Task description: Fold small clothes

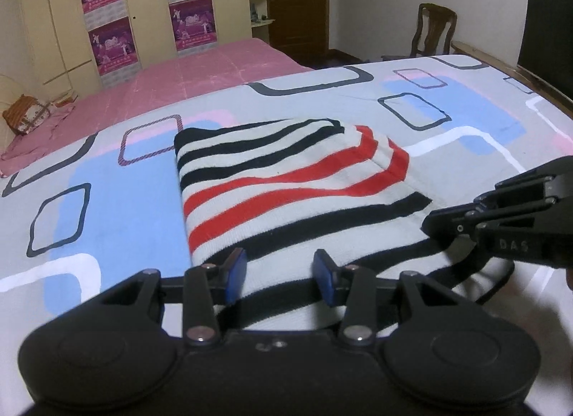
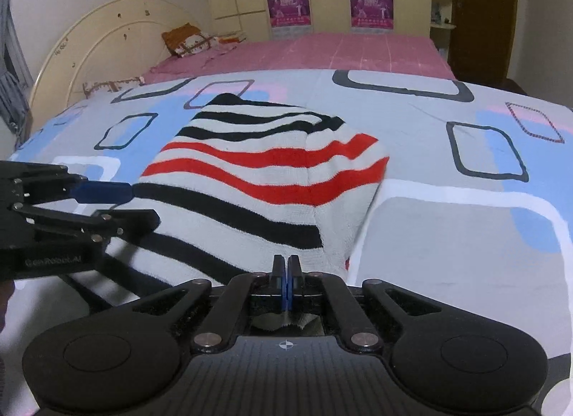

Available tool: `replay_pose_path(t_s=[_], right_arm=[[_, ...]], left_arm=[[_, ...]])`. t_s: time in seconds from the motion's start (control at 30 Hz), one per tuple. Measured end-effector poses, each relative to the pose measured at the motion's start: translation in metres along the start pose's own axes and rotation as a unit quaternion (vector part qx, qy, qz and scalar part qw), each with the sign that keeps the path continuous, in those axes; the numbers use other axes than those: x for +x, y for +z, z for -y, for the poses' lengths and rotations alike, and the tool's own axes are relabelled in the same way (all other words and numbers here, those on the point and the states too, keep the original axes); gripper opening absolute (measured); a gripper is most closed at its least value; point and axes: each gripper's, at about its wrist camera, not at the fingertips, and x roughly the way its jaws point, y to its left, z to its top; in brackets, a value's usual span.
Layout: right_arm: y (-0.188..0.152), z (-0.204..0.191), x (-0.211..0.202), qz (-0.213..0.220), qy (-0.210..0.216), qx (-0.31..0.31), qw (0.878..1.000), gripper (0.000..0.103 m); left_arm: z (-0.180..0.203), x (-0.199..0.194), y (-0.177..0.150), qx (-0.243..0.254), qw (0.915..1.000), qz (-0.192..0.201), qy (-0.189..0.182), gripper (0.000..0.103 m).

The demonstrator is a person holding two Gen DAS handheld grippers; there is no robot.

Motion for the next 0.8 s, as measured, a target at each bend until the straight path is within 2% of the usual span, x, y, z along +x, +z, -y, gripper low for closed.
replay_pose_path(t_s=[0.13,0.17,0.2,0.23,0.27,0.3,0.4,0.43,0.53,0.67,0.8], right_arm=[[0.003,0.014,-0.009,0.011,0.021,0.039,0.999,0.000],[0.005,0.019,-0.015,0.022,0.021,0.054,0.998,0.008],[0.006,0.023,-0.019,0.027,0.021,0.065,0.997,0.025],[0.008,0.030,-0.024,0.033,0.026,0.077,0.996,0.070],[0.008,0.039,-0.028,0.046,0.038,0.090,0.994,0.077],[0.010,0.046,-0.030,0.048,0.051,0.102,0.992,0.076],[0.014,0.074,-0.024,0.031,0.072,0.156,0.985,0.068],[0.014,0.085,-0.020,0.027,0.086,0.180,0.979,0.063],[0.011,0.111,-0.003,0.007,0.128,0.248,0.960,0.061],[0.009,0.127,0.023,-0.025,0.152,0.274,0.949,0.059],[0.010,0.127,0.039,-0.041,0.176,0.276,0.944,0.059]], left_arm=[[-0.001,-0.003,0.001,-0.005,1.0000,0.001,0.004,0.042],[-0.003,-0.005,0.002,-0.010,0.9999,0.004,0.004,0.042],[-0.006,-0.006,0.002,-0.018,0.9998,0.009,0.007,0.053],[-0.009,-0.008,0.002,-0.028,0.9994,0.015,0.010,0.083],[-0.014,-0.009,0.002,-0.041,0.9988,0.026,0.010,0.094],[-0.020,-0.009,0.001,-0.054,0.9980,0.034,0.006,0.096],[-0.037,0.000,0.002,-0.089,0.9958,0.018,-0.013,0.090],[-0.043,0.003,0.002,-0.102,0.9945,0.013,-0.019,0.086],[-0.062,0.020,-0.001,-0.151,0.9869,-0.009,-0.056,0.083],[-0.078,0.038,-0.005,-0.190,0.9783,-0.031,-0.075,0.088],[-0.084,0.048,-0.004,-0.212,0.9722,-0.040,-0.091,0.086]])
